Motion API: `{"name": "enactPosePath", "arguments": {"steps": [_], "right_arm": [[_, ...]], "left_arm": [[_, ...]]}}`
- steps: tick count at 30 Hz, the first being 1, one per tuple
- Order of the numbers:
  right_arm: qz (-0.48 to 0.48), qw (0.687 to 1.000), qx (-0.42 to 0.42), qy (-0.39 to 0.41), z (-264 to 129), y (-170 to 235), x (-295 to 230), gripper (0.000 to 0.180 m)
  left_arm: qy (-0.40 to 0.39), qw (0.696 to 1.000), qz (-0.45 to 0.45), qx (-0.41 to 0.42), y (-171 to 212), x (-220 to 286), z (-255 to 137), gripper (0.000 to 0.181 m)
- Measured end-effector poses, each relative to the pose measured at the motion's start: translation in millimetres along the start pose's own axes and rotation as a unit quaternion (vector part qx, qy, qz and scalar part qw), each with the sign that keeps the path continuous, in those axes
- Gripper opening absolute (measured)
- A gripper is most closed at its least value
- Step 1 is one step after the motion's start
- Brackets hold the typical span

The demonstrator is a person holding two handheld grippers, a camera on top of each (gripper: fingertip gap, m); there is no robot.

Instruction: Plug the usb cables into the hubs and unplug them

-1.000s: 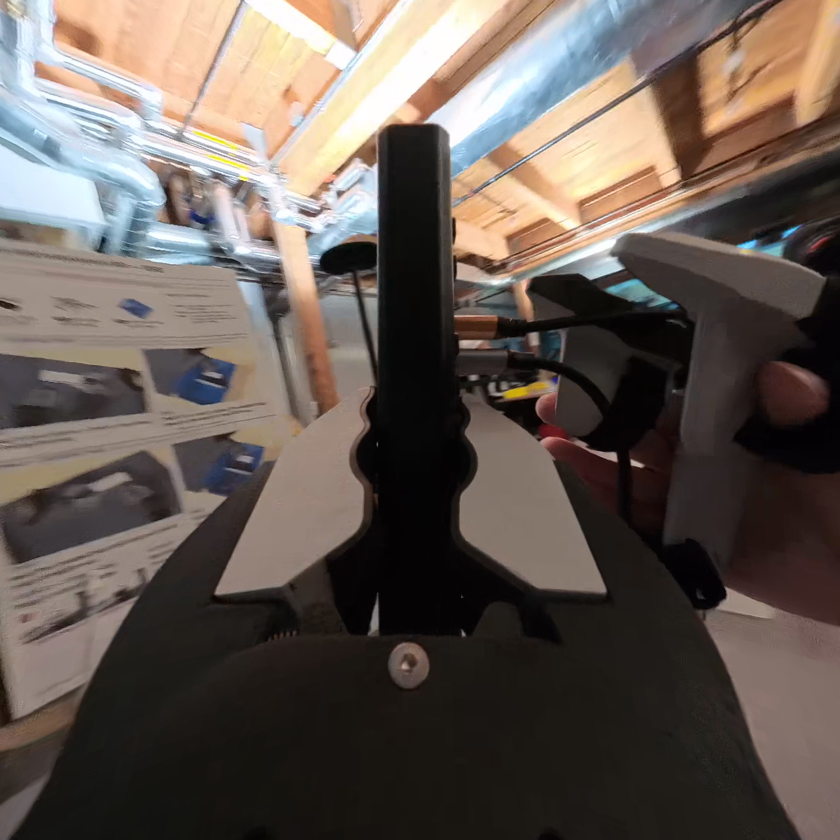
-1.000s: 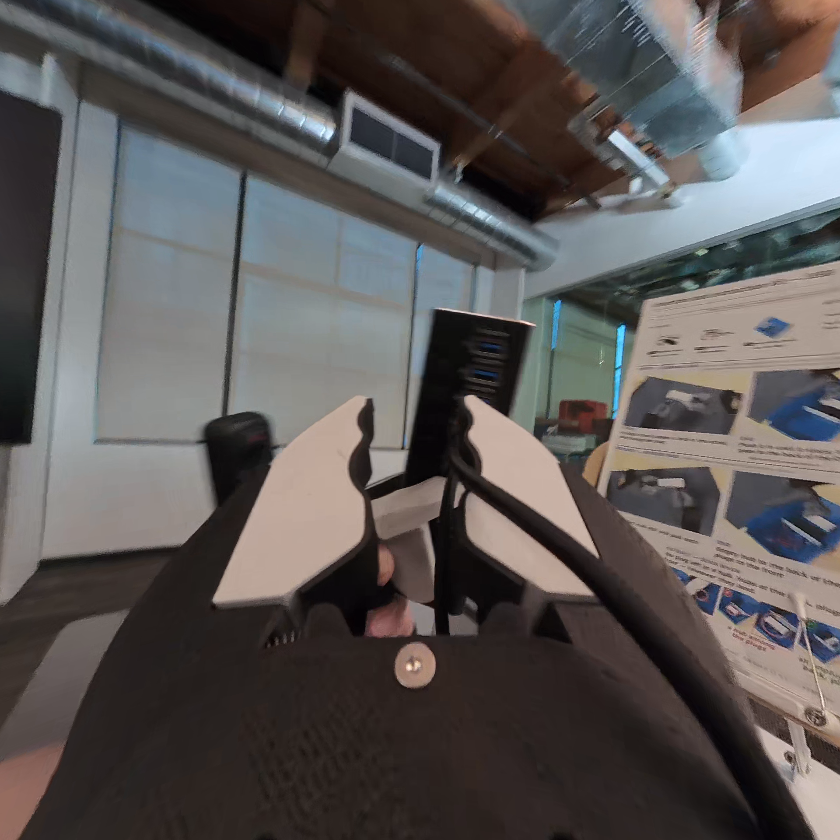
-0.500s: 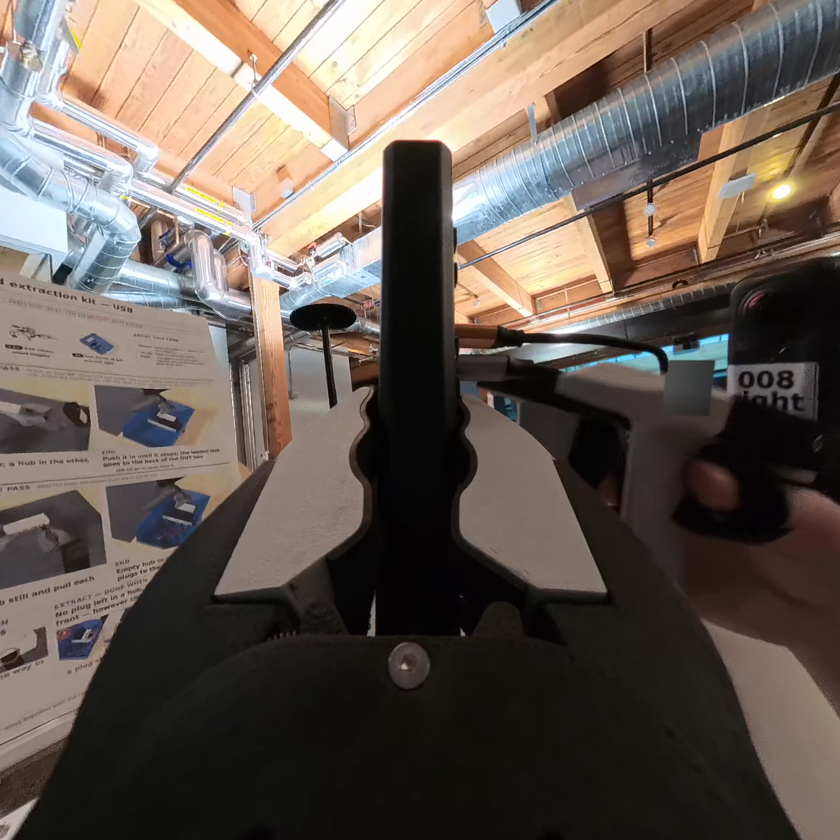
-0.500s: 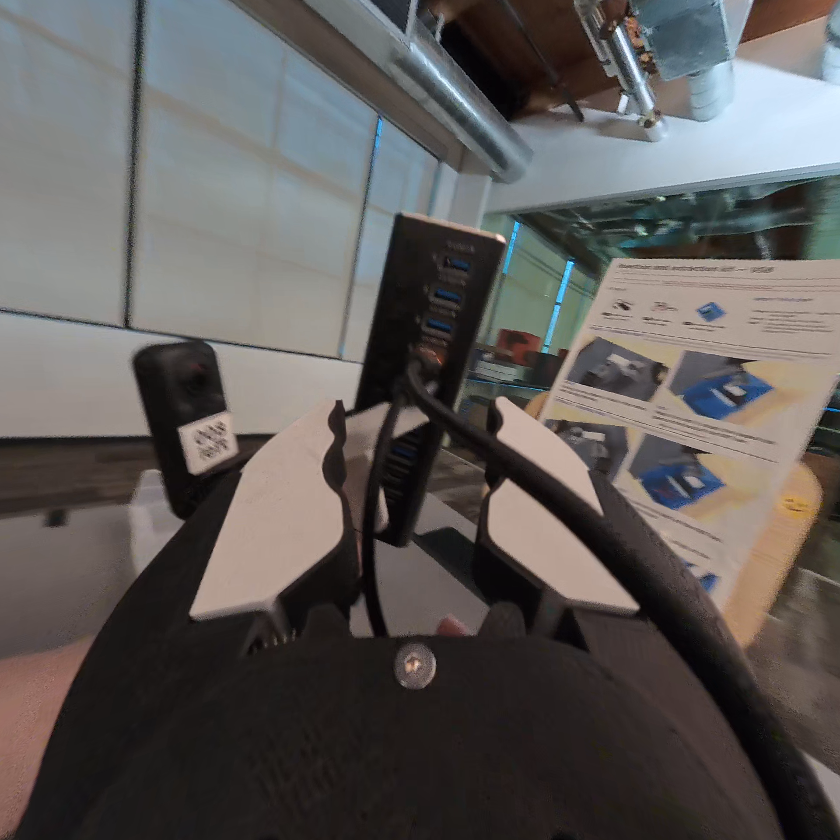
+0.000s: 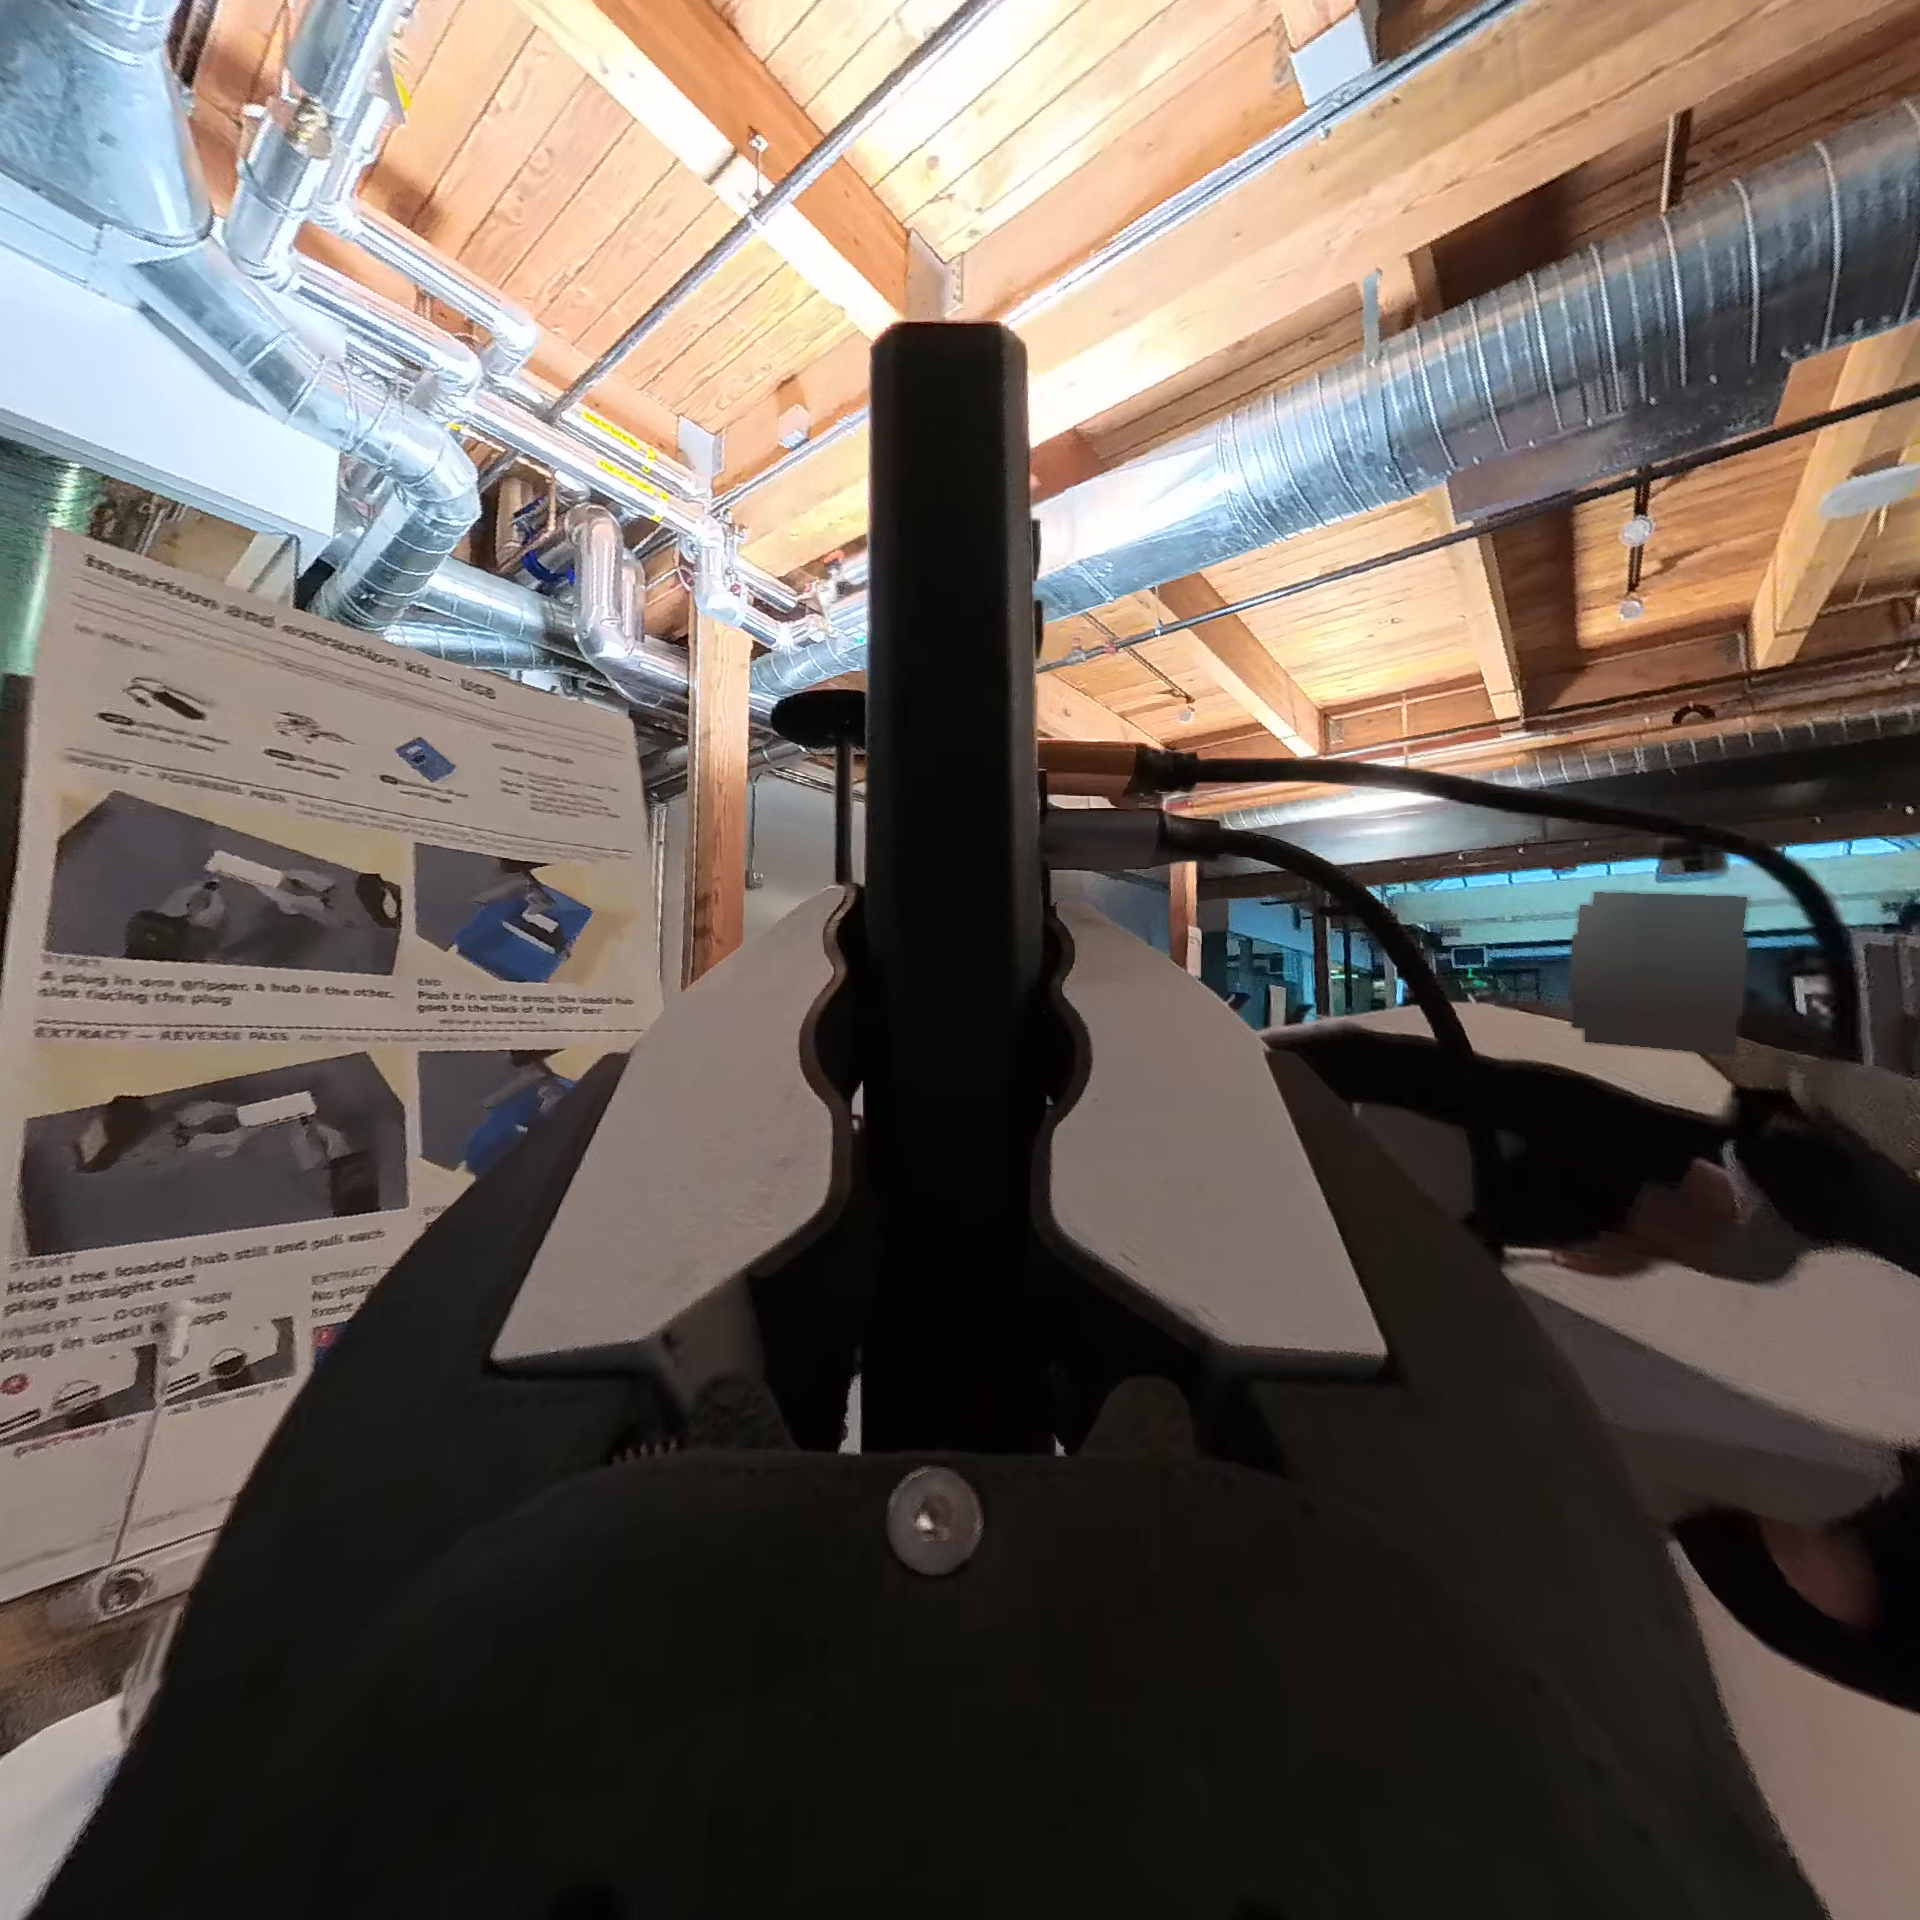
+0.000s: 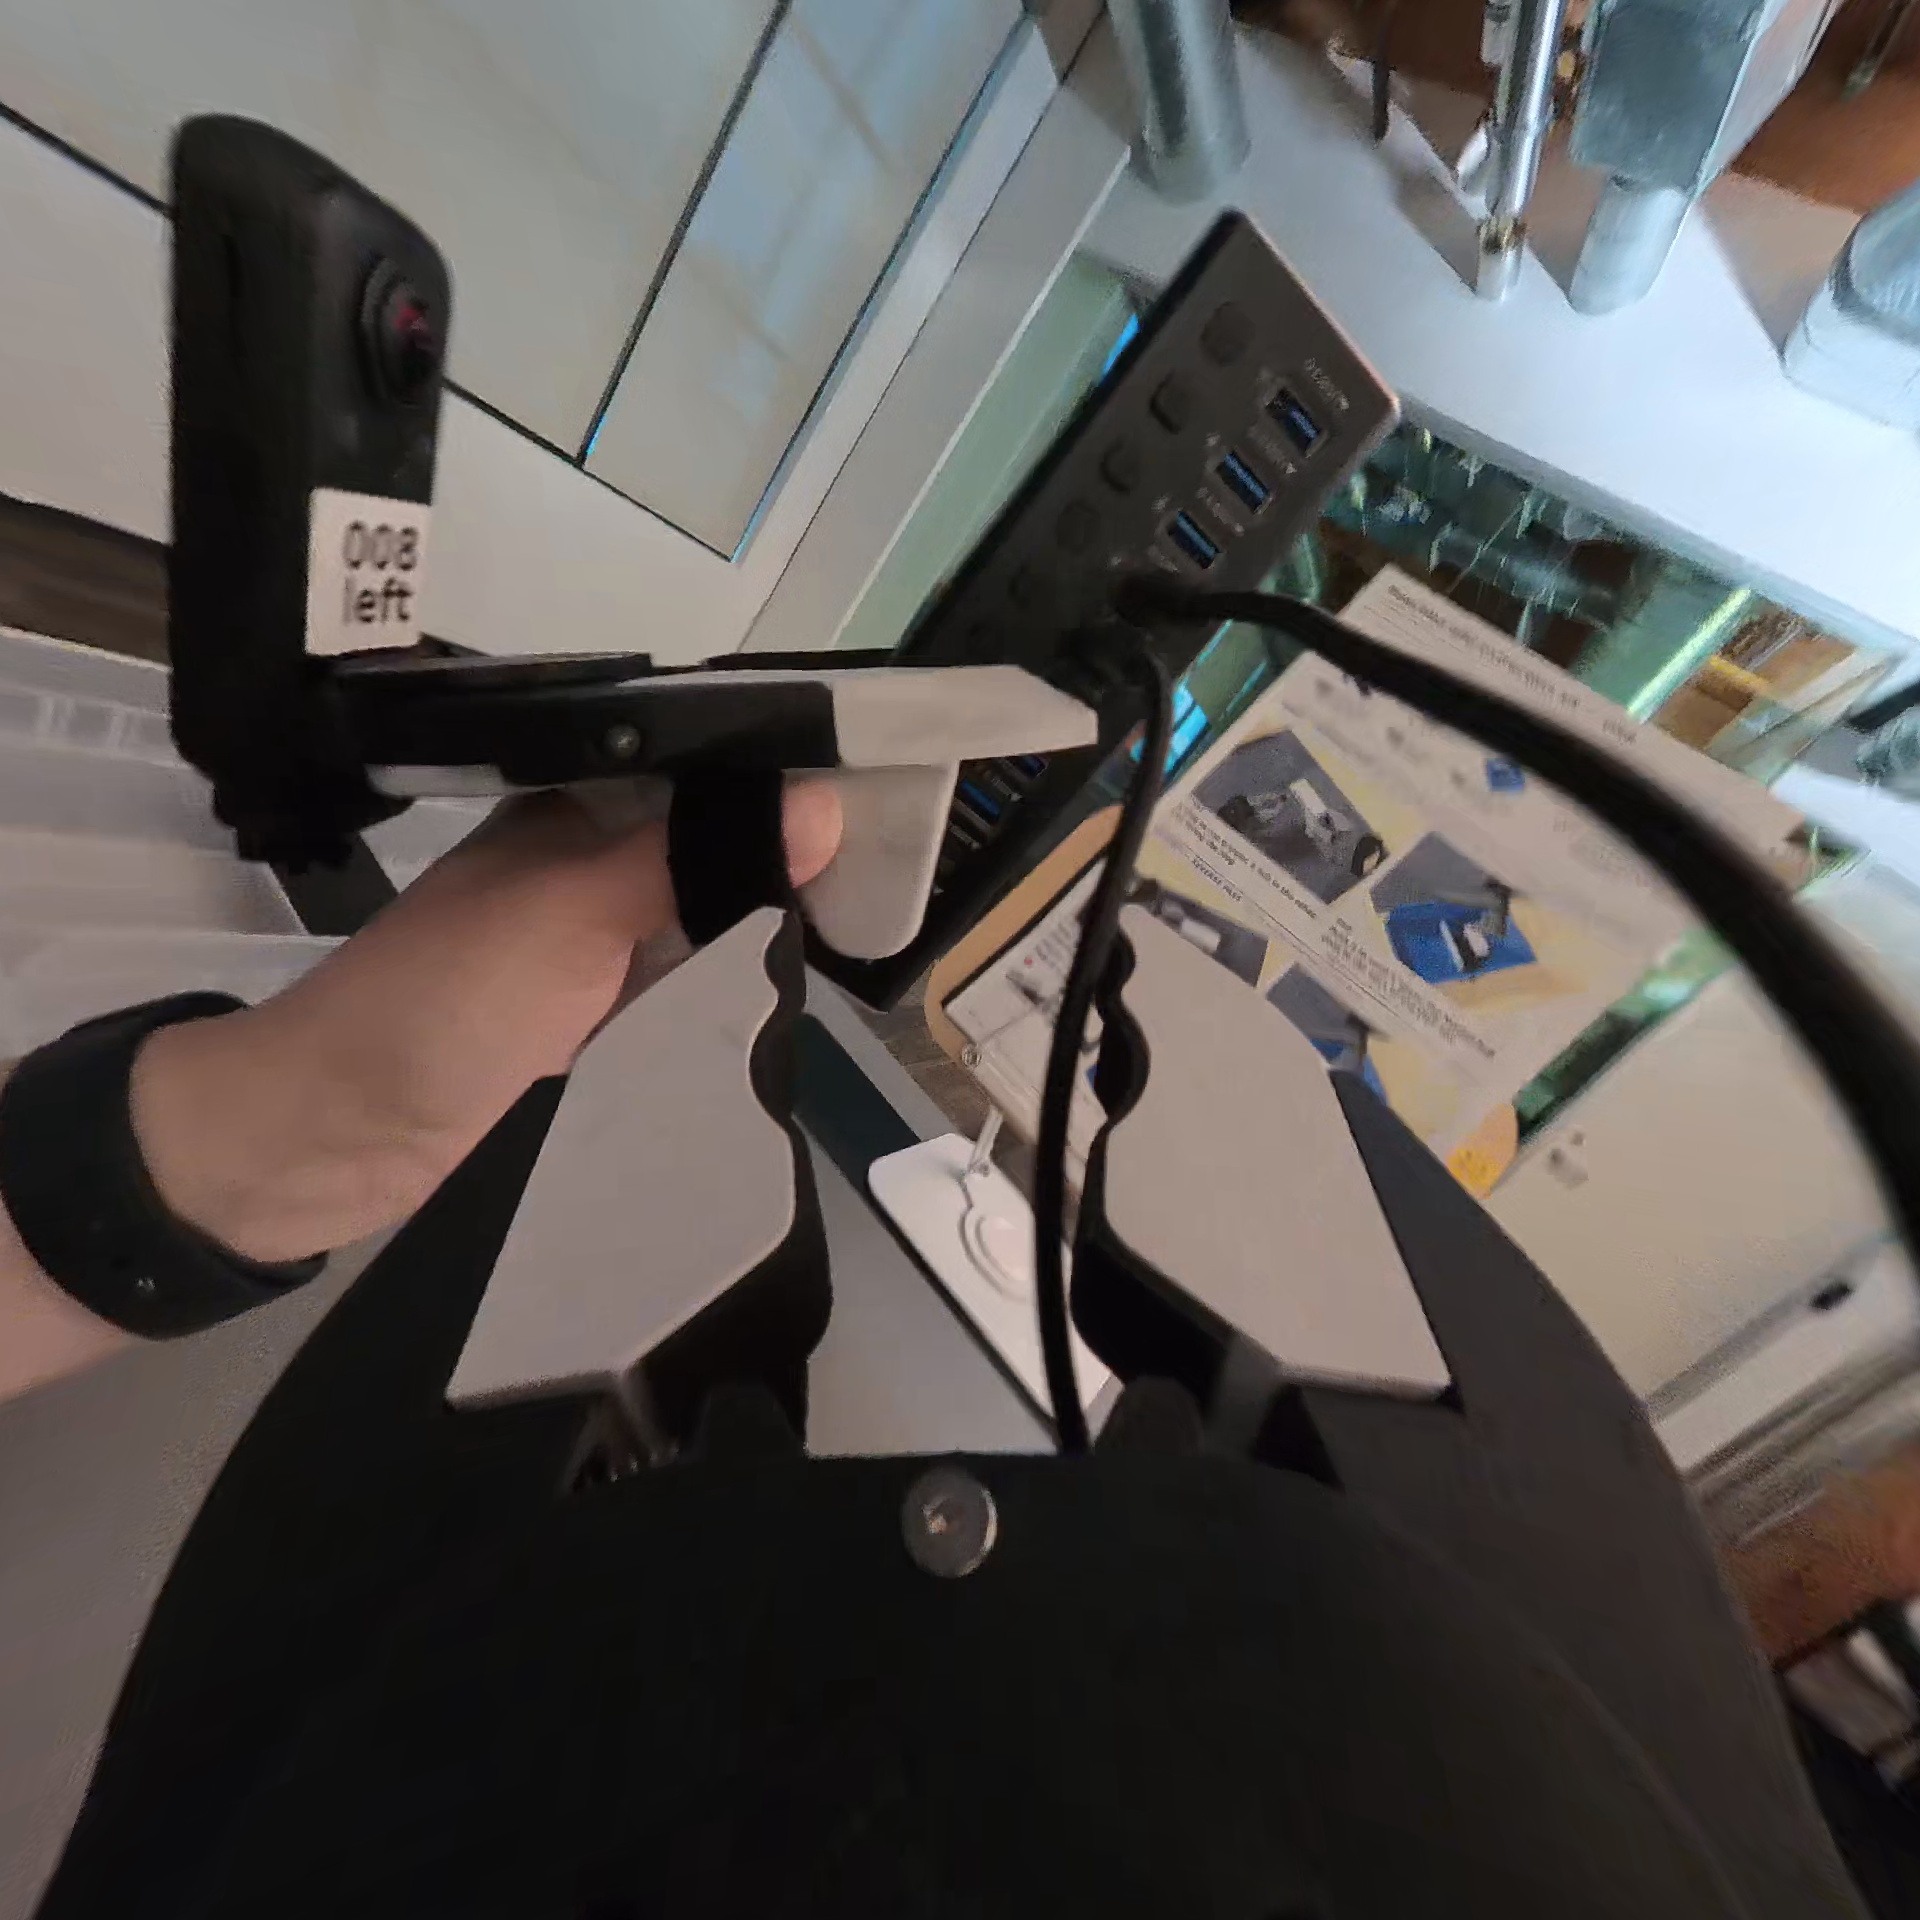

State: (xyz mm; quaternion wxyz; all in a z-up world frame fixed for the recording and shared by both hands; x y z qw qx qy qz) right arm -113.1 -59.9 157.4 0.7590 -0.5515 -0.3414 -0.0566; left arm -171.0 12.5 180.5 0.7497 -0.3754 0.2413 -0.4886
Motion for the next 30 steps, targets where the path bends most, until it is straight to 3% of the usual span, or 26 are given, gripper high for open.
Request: {"name": "enactPosePath", "arguments": {"steps": [4, 11, 14, 19, 21, 26, 30], "right_arm": [[-0.096, 0.995, 0.034, -0.001, 4.8, -8.7, -18.8, 0.065], [-0.198, 0.973, -0.045, 0.112, 13.9, 16.6, -0.8, 0.063], [-0.257, 0.957, -0.043, 0.126, 18.6, 23.6, -3.2, 0.068], [-0.254, 0.956, -0.037, 0.140, 19.8, 25.9, -1.1, 0.069], [-0.266, 0.950, -0.056, 0.153, 19.2, 27.5, 2.7, 0.077], [-0.243, 0.959, -0.109, 0.102, 20.8, 41.1, 1.5, 0.082], [-0.290, 0.941, -0.157, 0.072, 22.2, 56.3, 0.3, 0.082]], "left_arm": [[0.006, 1.000, -0.013, -0.008, -6.9, -9.6, -4.2, 0.030], [-0.026, 0.999, -0.003, -0.039, -9.2, -16.8, -5.3, 0.029], [-0.030, 0.998, 0.000, -0.062, -7.9, -19.0, -5.0, 0.029], [-0.009, 0.997, 0.006, -0.070, -10.2, -16.9, -5.3, 0.029], [0.007, 0.998, 0.010, -0.068, -12.8, -13.9, -5.3, 0.029], [0.026, 0.997, 0.032, -0.068, -20.2, -8.9, -7.6, 0.028], [0.011, 0.993, 0.071, -0.097, -20.9, -5.7, -6.8, 0.029]]}}
Point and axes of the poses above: each gripper's, where its closed fingertips meet, z out along the fingers, y out of its underside, x = y × z across the jaws, the point moved 4 cm from there along -z, back along the fingers, and after that the axes turned 1 degree about -x, right-handed, at the moved point
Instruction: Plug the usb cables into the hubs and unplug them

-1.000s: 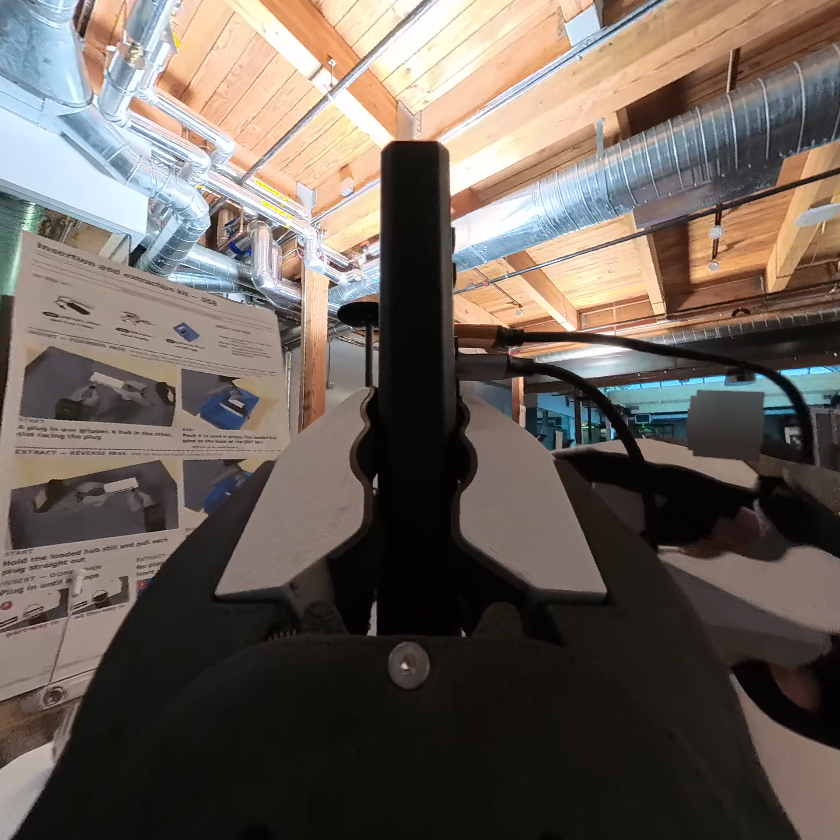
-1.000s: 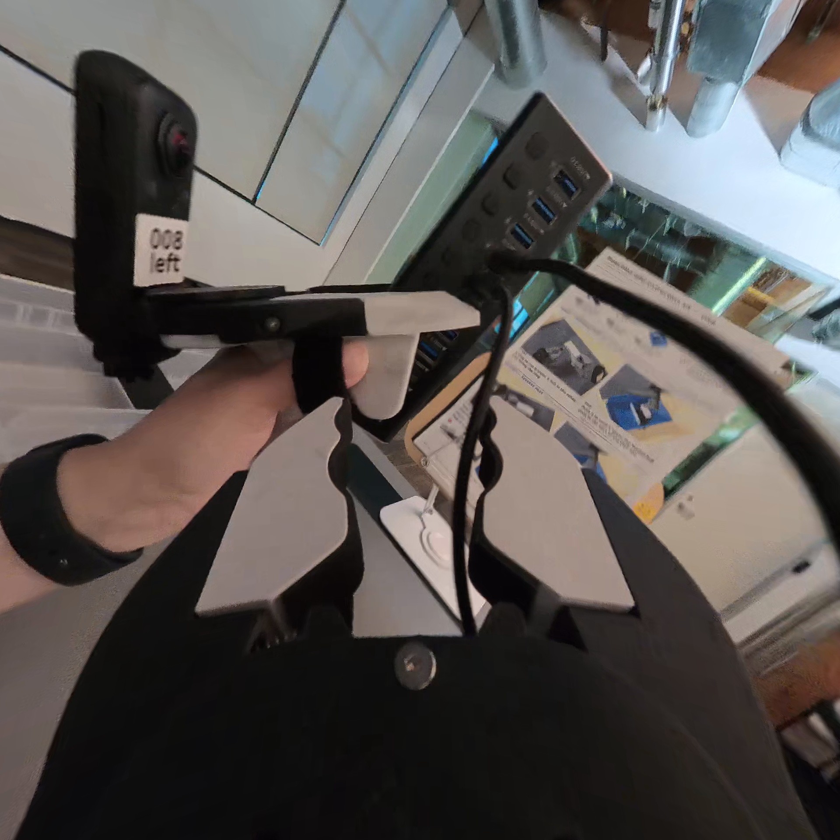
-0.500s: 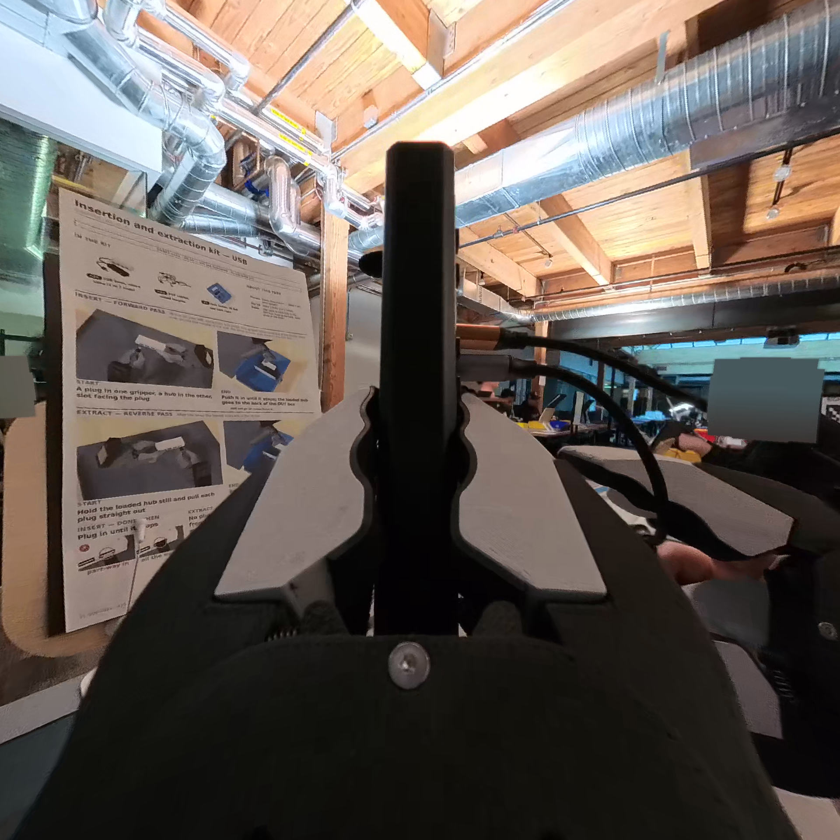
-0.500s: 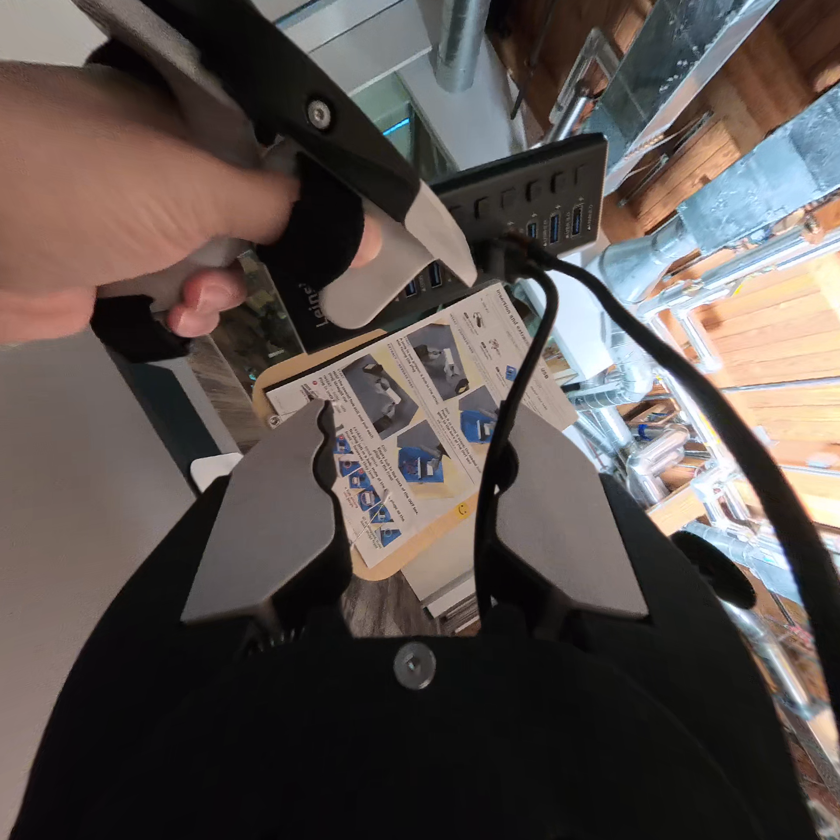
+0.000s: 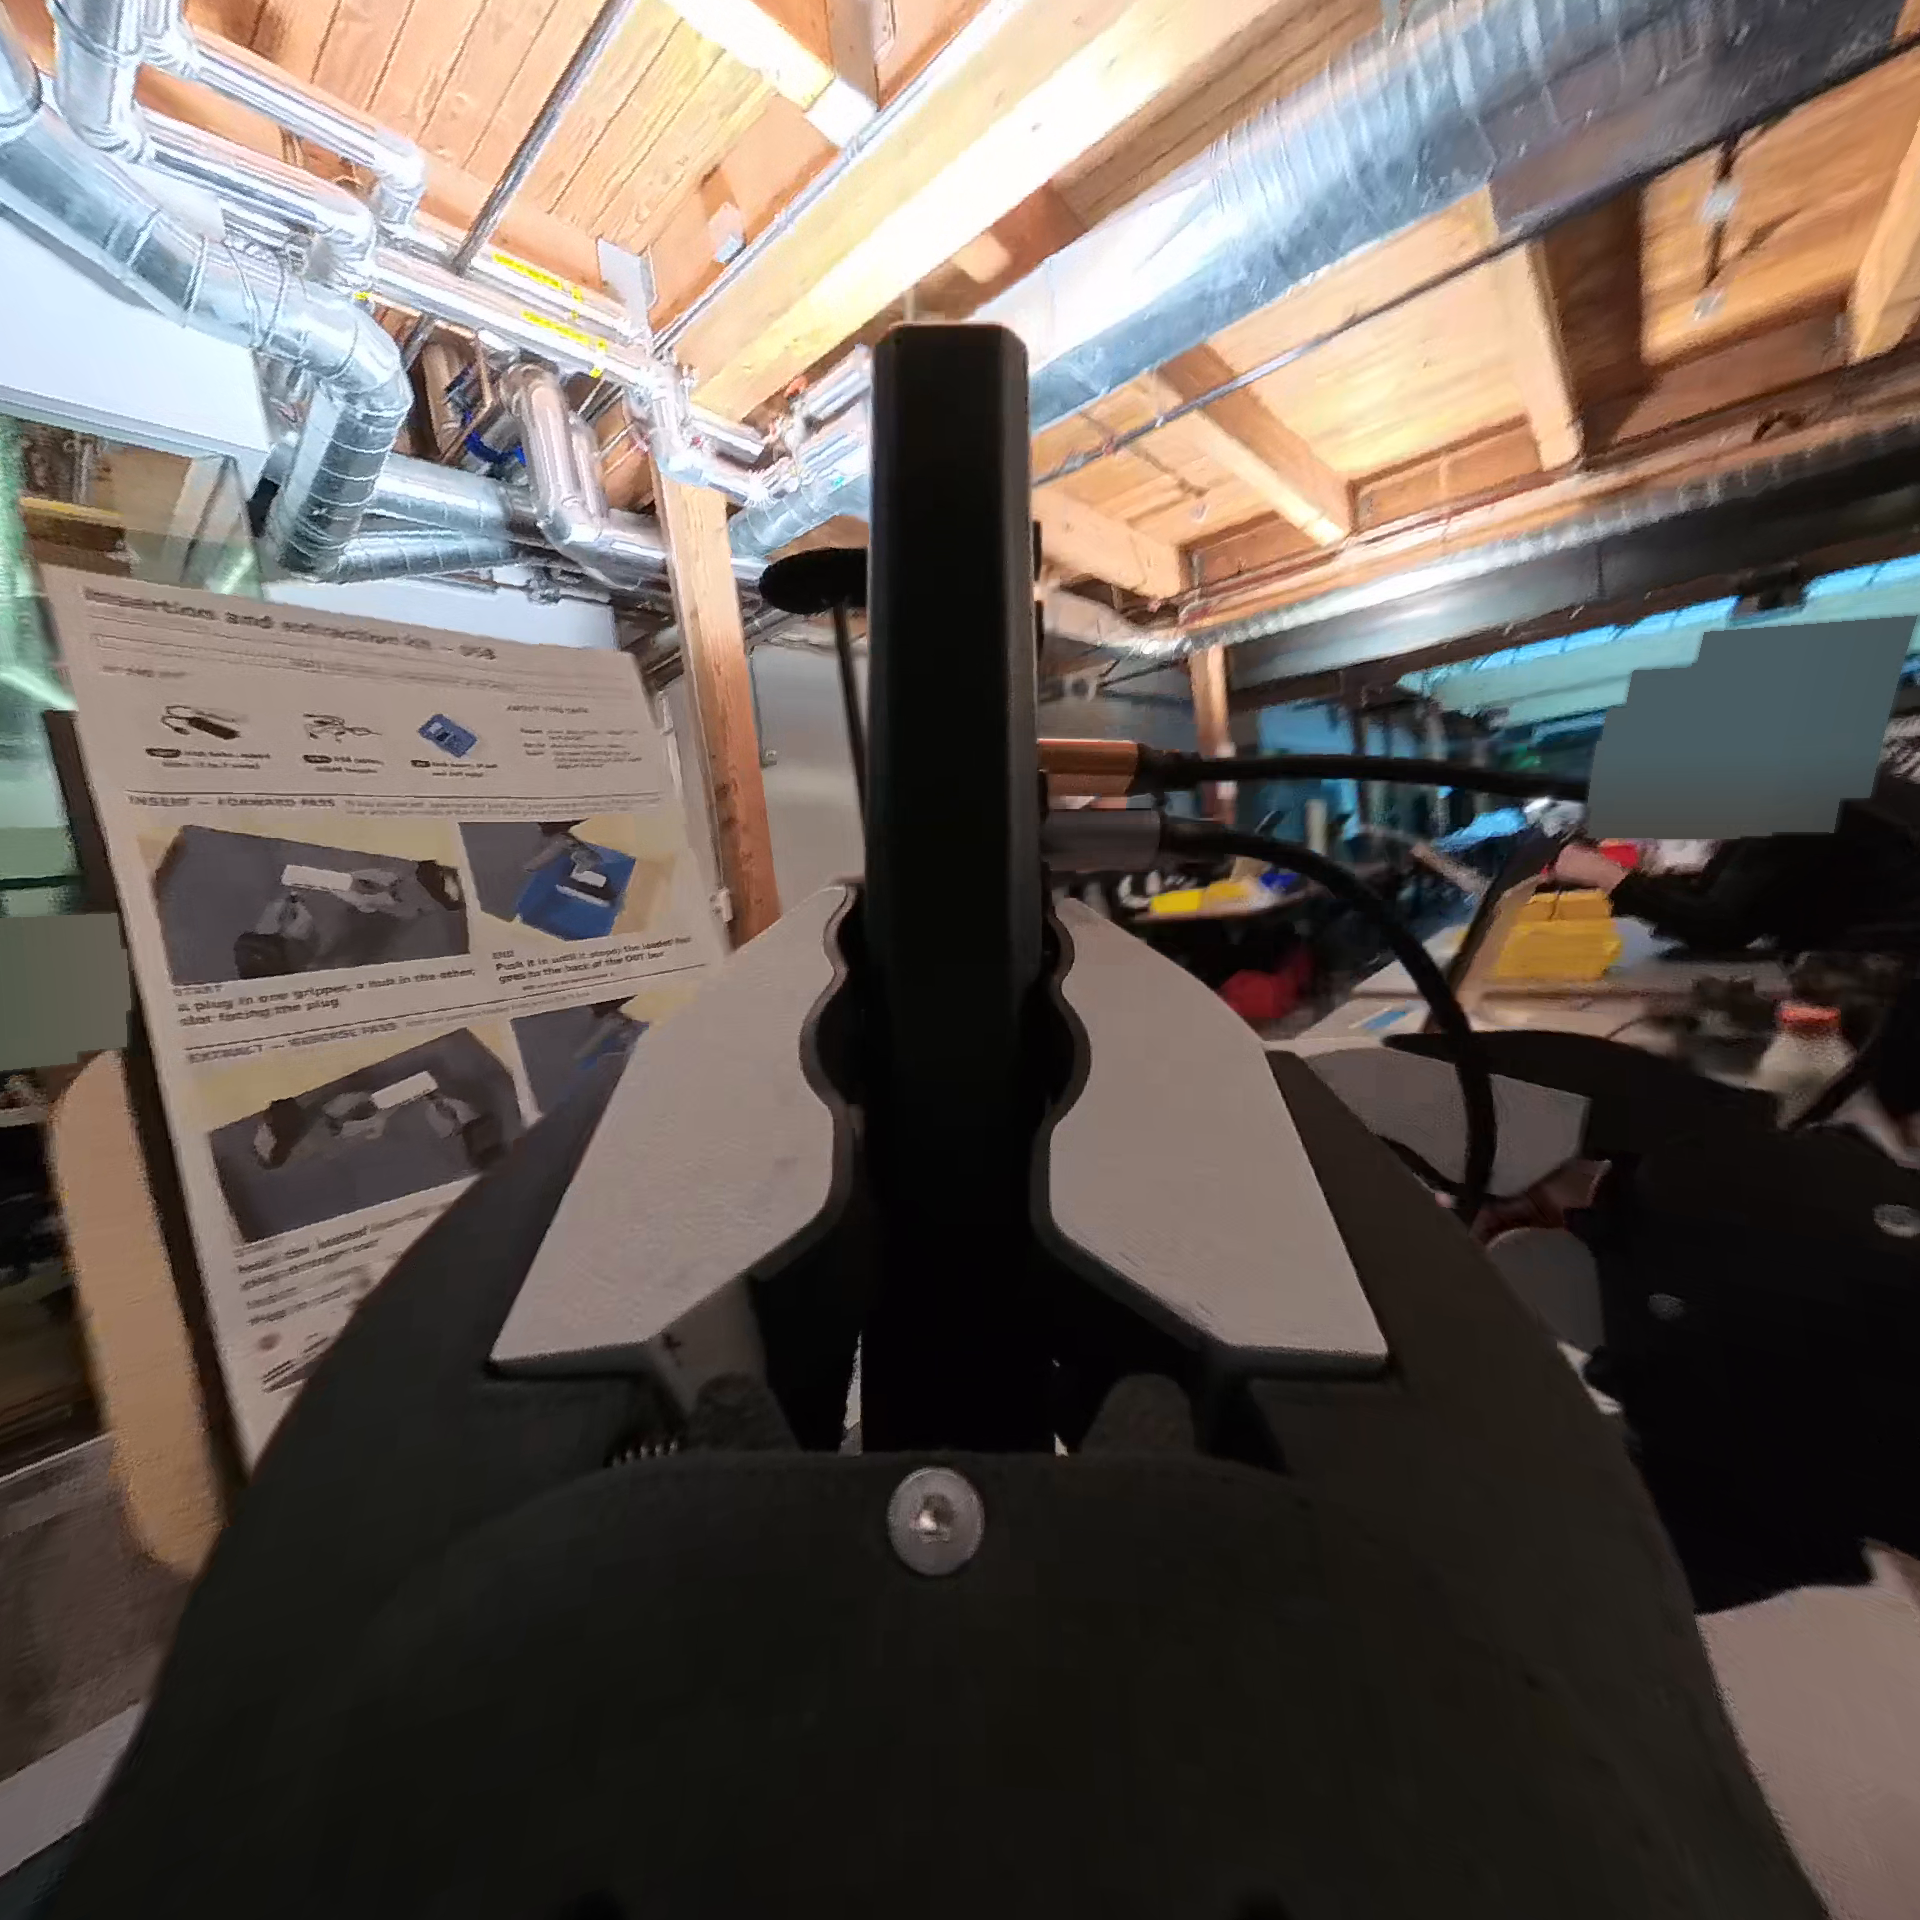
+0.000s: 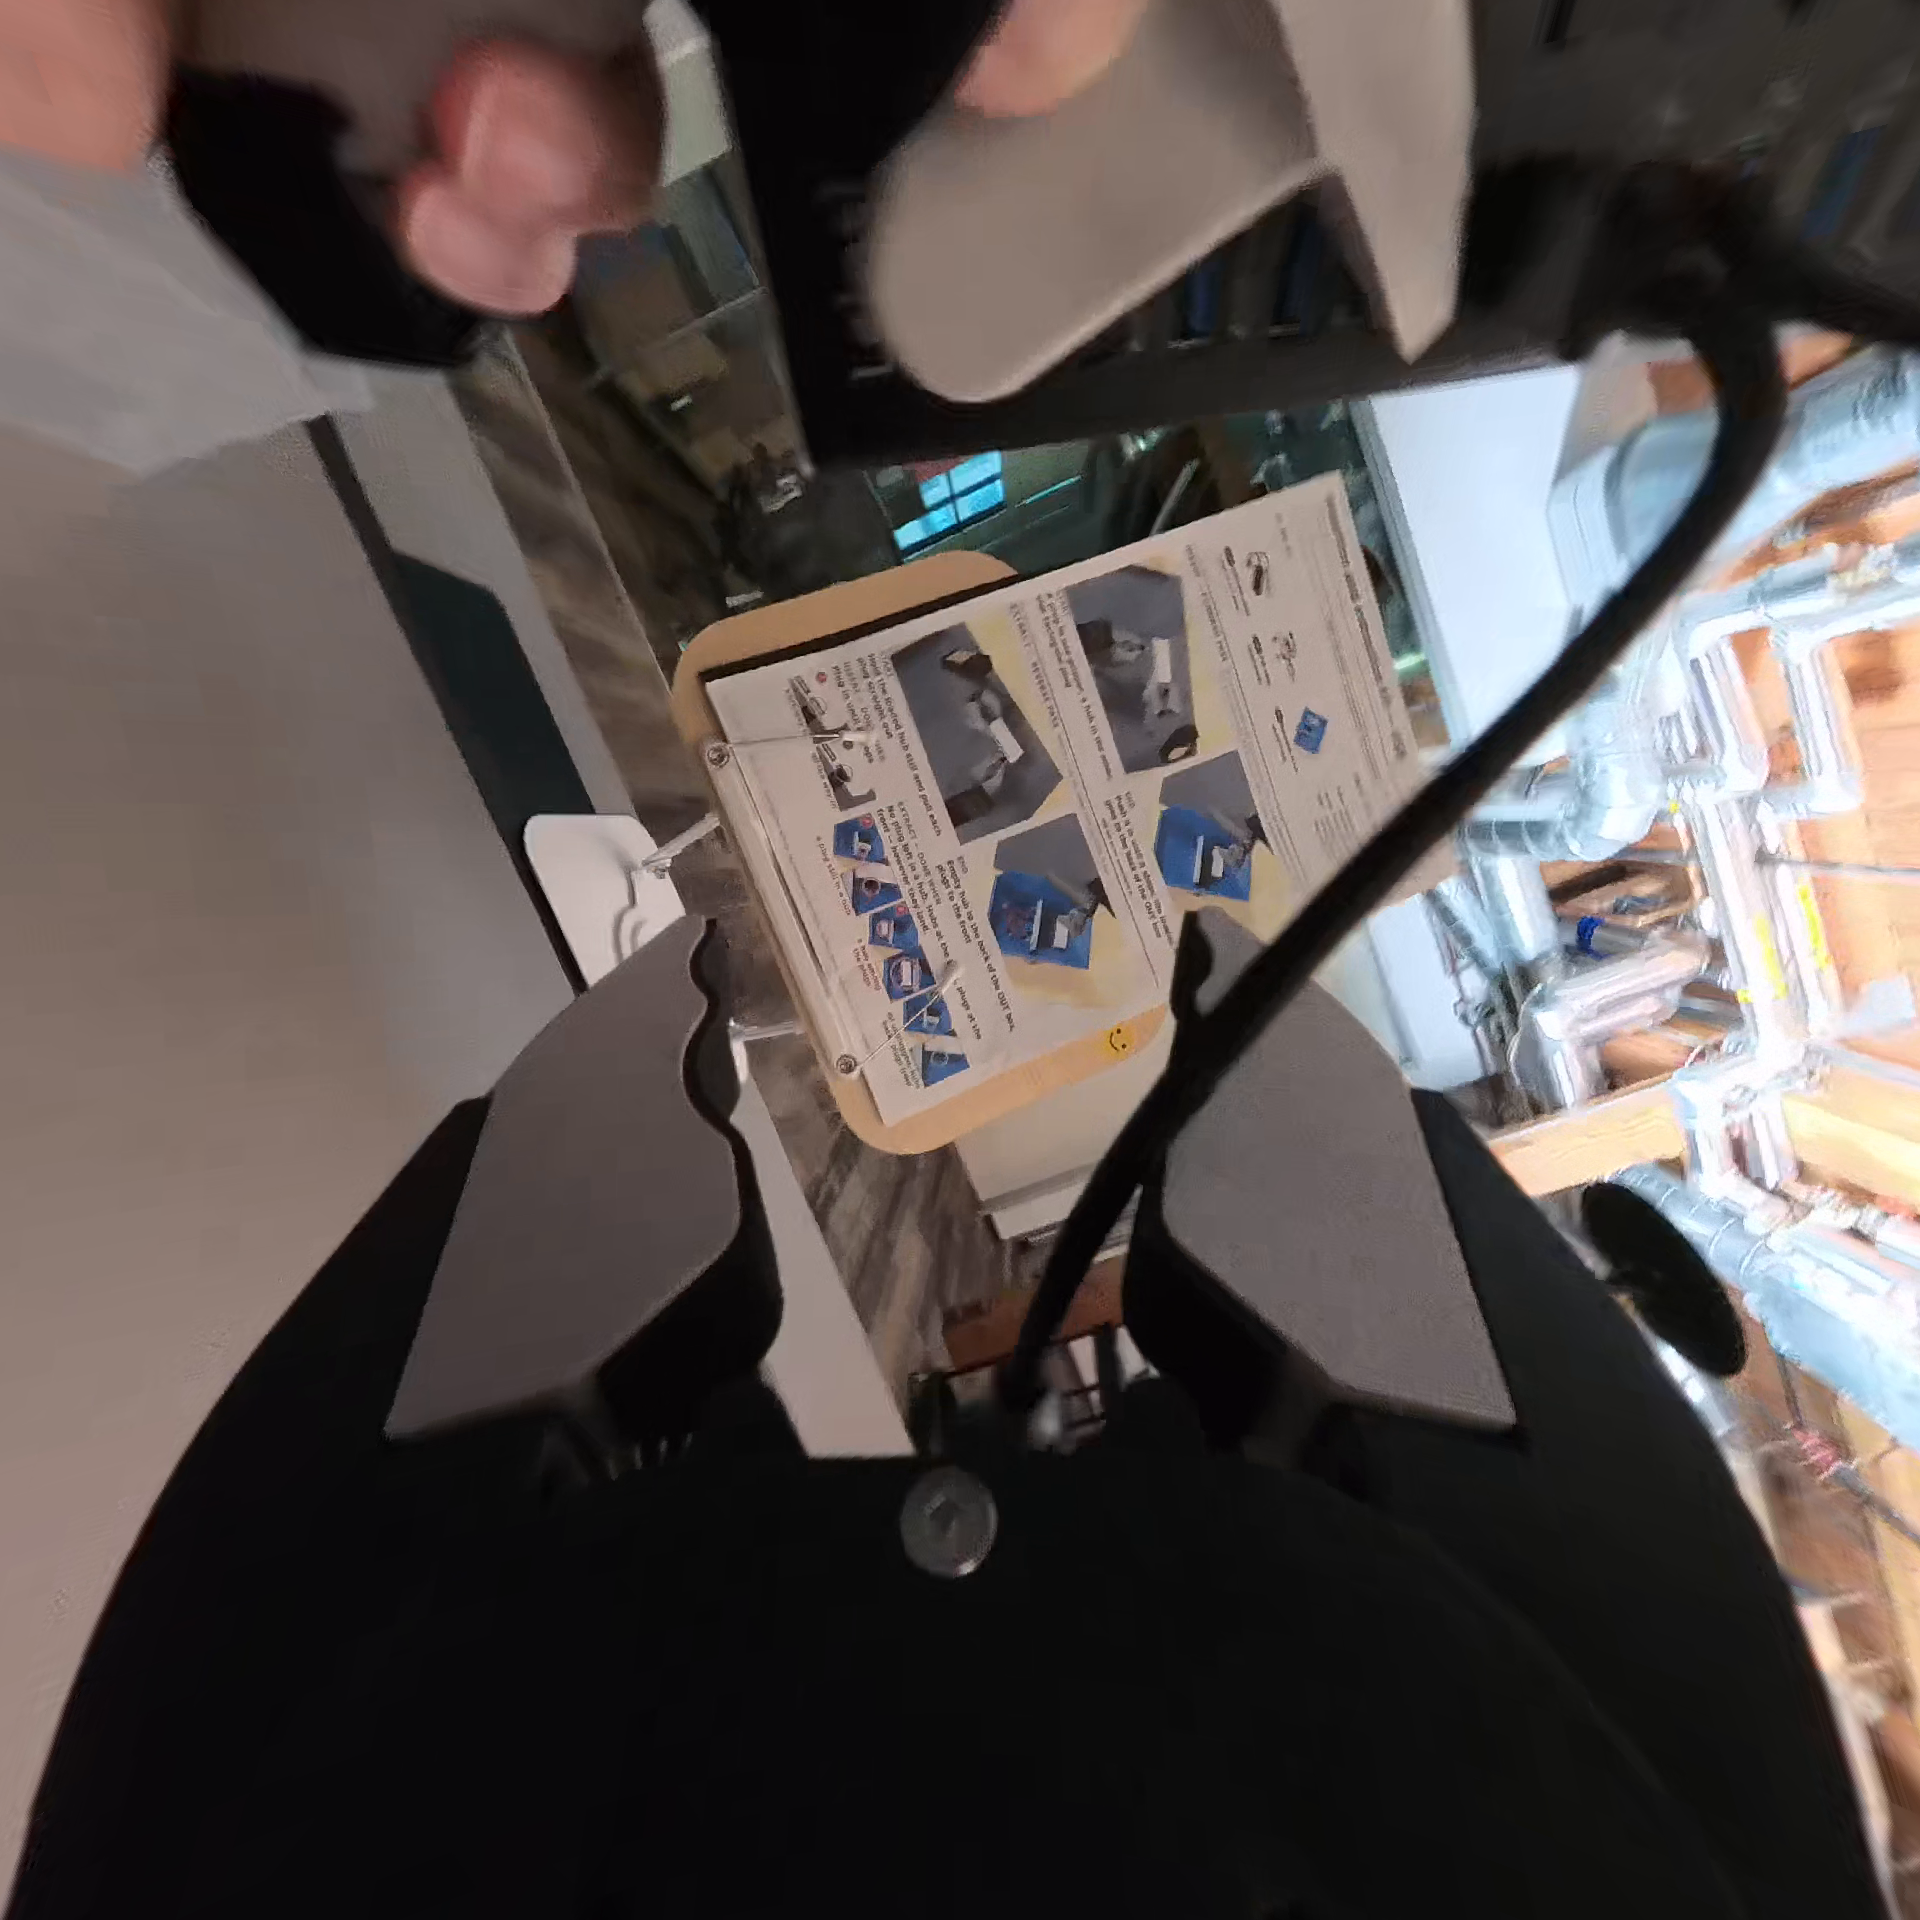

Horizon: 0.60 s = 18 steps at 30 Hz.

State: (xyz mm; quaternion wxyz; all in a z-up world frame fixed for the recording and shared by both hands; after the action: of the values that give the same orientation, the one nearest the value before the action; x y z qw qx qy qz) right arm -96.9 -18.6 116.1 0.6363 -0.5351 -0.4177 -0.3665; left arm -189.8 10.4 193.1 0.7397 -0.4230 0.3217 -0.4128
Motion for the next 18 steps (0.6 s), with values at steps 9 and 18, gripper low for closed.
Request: {"name": "enactPosePath", "arguments": {"steps": [9, 18], "right_arm": [[-0.093, 0.990, 0.108, 0.015, -12.8, -23.8, -9.1, 0.078], [0.144, 0.906, 0.366, -0.156, -98.3, -82.5, 18.5, 0.070]], "left_arm": [[-0.035, 0.997, -0.039, -0.060, 22.8, -24.5, 0.6, 0.029], [-0.033, 0.994, -0.100, -0.022, 21.7, -47.5, -12.8, 0.029]]}}
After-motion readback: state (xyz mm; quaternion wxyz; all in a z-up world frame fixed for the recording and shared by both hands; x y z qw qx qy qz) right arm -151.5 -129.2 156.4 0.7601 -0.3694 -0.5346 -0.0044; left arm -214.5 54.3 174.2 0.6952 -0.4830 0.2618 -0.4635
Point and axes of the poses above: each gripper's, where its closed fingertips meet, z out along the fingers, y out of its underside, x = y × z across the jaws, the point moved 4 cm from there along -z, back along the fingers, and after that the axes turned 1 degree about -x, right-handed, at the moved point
